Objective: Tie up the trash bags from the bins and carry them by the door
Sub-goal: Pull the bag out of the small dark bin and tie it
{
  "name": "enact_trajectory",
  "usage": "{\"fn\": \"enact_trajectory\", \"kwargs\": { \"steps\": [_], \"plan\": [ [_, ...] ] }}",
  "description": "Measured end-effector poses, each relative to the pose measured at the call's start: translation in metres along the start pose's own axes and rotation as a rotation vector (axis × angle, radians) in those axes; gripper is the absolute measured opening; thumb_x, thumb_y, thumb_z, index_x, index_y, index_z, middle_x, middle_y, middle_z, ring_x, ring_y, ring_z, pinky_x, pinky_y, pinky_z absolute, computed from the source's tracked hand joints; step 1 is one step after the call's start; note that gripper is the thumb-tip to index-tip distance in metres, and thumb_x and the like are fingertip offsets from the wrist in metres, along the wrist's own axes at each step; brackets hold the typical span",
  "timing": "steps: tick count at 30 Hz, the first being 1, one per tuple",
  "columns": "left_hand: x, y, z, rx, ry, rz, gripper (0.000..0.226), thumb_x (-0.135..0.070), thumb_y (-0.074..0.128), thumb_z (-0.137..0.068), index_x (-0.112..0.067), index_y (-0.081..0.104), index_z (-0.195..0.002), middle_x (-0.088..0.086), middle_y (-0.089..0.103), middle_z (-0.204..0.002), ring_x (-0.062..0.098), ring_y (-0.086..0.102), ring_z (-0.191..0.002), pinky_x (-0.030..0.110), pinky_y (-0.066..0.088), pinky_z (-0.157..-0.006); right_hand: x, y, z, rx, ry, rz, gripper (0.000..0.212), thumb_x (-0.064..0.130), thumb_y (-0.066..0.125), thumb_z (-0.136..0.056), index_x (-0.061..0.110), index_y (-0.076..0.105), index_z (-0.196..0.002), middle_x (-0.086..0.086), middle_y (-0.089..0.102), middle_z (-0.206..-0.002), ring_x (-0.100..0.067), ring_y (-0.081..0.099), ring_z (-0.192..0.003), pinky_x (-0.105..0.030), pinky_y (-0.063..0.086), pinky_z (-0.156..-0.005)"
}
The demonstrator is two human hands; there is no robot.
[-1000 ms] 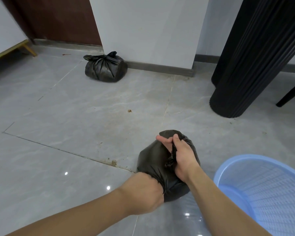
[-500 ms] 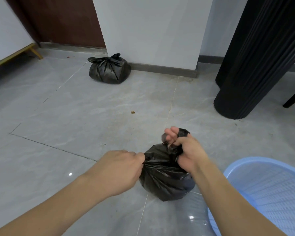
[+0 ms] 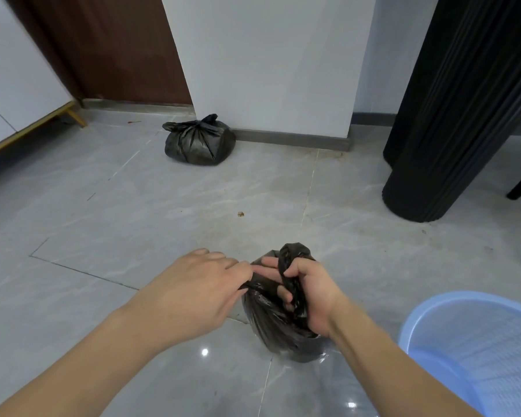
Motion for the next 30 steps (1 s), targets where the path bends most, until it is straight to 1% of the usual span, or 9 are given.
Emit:
{"fn": "enact_trajectory", "kwargs": {
  "steps": [5, 8, 12, 15, 18, 22, 25, 27, 30],
  "plan": [
    [0.011, 0.003, 0.007, 0.009, -0.055, -0.010, 0.017, -0.032, 0.037, -0.096, -0.028, 0.053, -0.099, -0.011, 0.058, -0.084, 0.014, 0.053, -0.081, 0.028, 0.040, -0.080, -0.006, 0.000, 0.004, -0.019, 0.075, 0.208, 0.059, 0.021, 0.050, -0.062, 0.012, 0.057, -0.120, -0.003, 0.072, -0.112, -0.011, 0.039, -0.042, -0.022, 0.043, -0.051],
    [0.019, 0.000, 0.002, -0.019, -0.024, -0.045, 0.020, -0.031, 0.037, -0.089, -0.028, 0.058, -0.090, -0.013, 0.057, -0.080, 0.014, 0.051, -0.078, 0.029, 0.041, -0.075, -0.004, 0.001, 0.010, -0.050, 0.130, 0.392, 0.062, 0.043, 0.061, -0.059, 0.010, 0.068, -0.111, -0.004, 0.066, -0.086, -0.015, 0.046, -0.051, -0.030, 0.044, -0.059],
    [0.034, 0.003, -0.021, -0.047, -0.009, 0.059, 0.013, -0.023, 0.051, -0.087, -0.026, 0.062, -0.094, -0.012, 0.056, -0.101, 0.013, 0.047, -0.098, 0.030, 0.037, -0.090, -0.001, 0.007, 0.014, -0.059, 0.242, 0.487, 0.083, 0.073, 0.062, -0.058, 0.010, 0.067, -0.112, -0.011, 0.072, -0.106, -0.028, 0.067, -0.100, -0.040, 0.045, -0.100],
    [0.043, 0.016, -0.037, -0.021, -0.038, 0.262, 0.019, -0.013, 0.053, -0.089, -0.020, 0.064, -0.102, -0.011, 0.055, -0.121, 0.010, 0.041, -0.118, 0.024, 0.025, -0.106, 0.006, 0.008, 0.020, -0.048, 0.301, 0.603, 0.066, 0.064, 0.070, -0.057, 0.018, 0.073, -0.104, -0.007, 0.075, -0.103, -0.024, 0.069, -0.099, -0.038, 0.048, -0.097],
    [0.047, 0.029, -0.048, 0.008, -0.124, 0.528, 0.020, -0.006, 0.051, -0.092, -0.015, 0.063, -0.105, -0.008, 0.055, -0.127, 0.007, 0.040, -0.123, 0.017, 0.022, -0.108, 0.014, 0.011, 0.024, 0.020, 0.320, 0.742, 0.055, 0.049, 0.076, -0.064, 0.011, 0.073, -0.103, -0.009, 0.075, -0.100, -0.025, 0.071, -0.095, -0.037, 0.053, -0.092],
    [0.044, 0.047, -0.057, 0.068, -0.276, 0.854, 0.027, -0.009, 0.047, -0.097, -0.019, 0.061, -0.118, -0.009, 0.061, -0.124, 0.005, 0.054, -0.116, 0.025, 0.039, -0.103, 0.025, 0.013, 0.024, -0.069, 0.250, 0.965, 0.041, 0.036, 0.083, -0.062, 0.011, 0.074, -0.093, -0.007, 0.077, -0.089, -0.023, 0.073, -0.084, -0.037, 0.057, -0.086],
    [0.036, 0.052, -0.062, 0.031, -0.292, 1.029, 0.020, -0.010, 0.045, -0.099, -0.017, 0.062, -0.105, -0.010, 0.068, -0.114, 0.003, 0.060, -0.107, 0.025, 0.043, -0.096, 0.033, 0.014, 0.021, -0.184, 0.150, 1.227, 0.030, 0.031, 0.071, -0.052, 0.011, 0.070, -0.075, -0.002, 0.074, -0.071, -0.018, 0.071, -0.069, -0.028, 0.058, -0.071],
    [0.033, 0.054, -0.061, -0.004, -0.318, 1.126, 0.018, -0.009, 0.043, -0.099, -0.020, 0.056, -0.092, -0.002, 0.072, -0.109, 0.012, 0.064, -0.106, 0.035, 0.047, -0.097, 0.036, 0.016, 0.020, -0.200, 0.077, 1.331, 0.019, 0.029, 0.065, -0.053, 0.013, 0.062, -0.062, 0.006, 0.062, -0.054, -0.011, 0.061, -0.052, -0.019, 0.047, -0.054],
    [0.032, 0.060, -0.061, -0.059, -0.368, 1.084, 0.017, -0.012, 0.041, -0.099, -0.024, 0.051, -0.091, 0.006, 0.068, -0.099, 0.023, 0.062, -0.097, 0.045, 0.047, -0.092, 0.039, 0.017, 0.020, -0.157, 0.010, 1.447, 0.004, 0.019, 0.062, -0.065, 0.018, 0.061, -0.069, 0.008, 0.060, -0.063, -0.011, 0.057, -0.061, -0.025, 0.045, -0.060]
  ]
}}
Point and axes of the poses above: each hand's wrist, its own z-axis away from the middle knuckle, its own y-axis out of the palm, x = y × z, the point moved 5 cm from there along -z, towards the middle knuckle
